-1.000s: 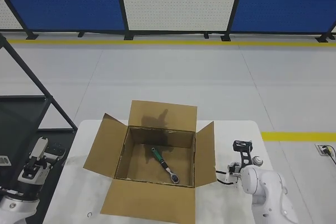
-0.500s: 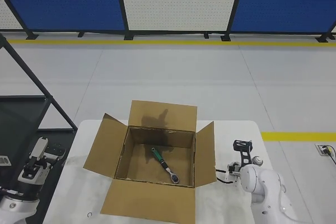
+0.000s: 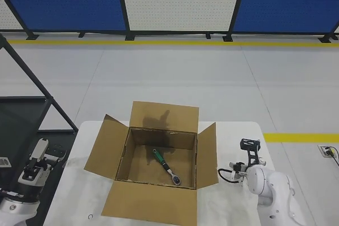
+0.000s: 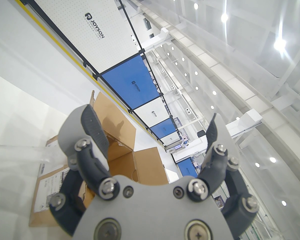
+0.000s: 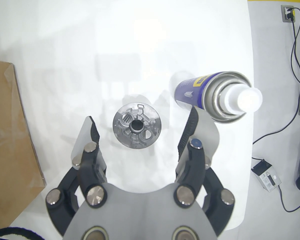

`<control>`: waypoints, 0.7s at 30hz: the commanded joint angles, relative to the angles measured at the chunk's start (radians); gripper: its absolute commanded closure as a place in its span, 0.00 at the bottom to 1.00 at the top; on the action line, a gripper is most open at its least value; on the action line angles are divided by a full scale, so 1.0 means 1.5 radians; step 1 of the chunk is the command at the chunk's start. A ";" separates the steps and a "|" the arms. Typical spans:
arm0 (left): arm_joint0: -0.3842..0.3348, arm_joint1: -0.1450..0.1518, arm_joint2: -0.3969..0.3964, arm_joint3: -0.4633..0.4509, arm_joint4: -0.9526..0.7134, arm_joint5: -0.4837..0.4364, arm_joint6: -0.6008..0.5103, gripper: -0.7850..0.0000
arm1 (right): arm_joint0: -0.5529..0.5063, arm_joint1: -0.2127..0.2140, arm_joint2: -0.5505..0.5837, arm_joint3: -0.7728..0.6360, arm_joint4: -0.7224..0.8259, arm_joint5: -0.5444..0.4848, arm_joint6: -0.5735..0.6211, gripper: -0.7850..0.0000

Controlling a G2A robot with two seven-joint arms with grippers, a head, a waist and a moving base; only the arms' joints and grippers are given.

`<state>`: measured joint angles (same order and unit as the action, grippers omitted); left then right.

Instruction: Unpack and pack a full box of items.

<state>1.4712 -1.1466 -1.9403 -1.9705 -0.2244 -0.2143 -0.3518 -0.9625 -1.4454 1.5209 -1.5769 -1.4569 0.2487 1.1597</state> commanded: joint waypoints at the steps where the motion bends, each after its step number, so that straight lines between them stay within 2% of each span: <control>1: 0.000 0.000 0.000 0.000 0.000 0.000 0.000 0.00 | -0.006 0.001 0.009 -0.018 0.007 0.001 -0.006 0.00; 10: 0.000 0.000 0.000 0.000 0.000 0.000 0.000 0.00 | -0.089 0.007 0.066 -0.218 0.080 -0.013 -0.040 0.00; 15: 0.000 0.000 0.000 0.000 0.000 0.000 0.000 0.00 | -0.128 0.008 0.071 -0.314 0.119 -0.025 -0.072 0.00; 21: 0.000 0.000 0.000 0.000 0.000 0.000 0.000 0.00 | -0.167 0.010 0.046 -0.420 0.156 -0.077 -0.102 0.00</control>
<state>1.4712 -1.1466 -1.9403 -1.9705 -0.2244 -0.2143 -0.3518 -1.2083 -1.4306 1.5984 -2.1869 -1.2223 0.1442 1.0111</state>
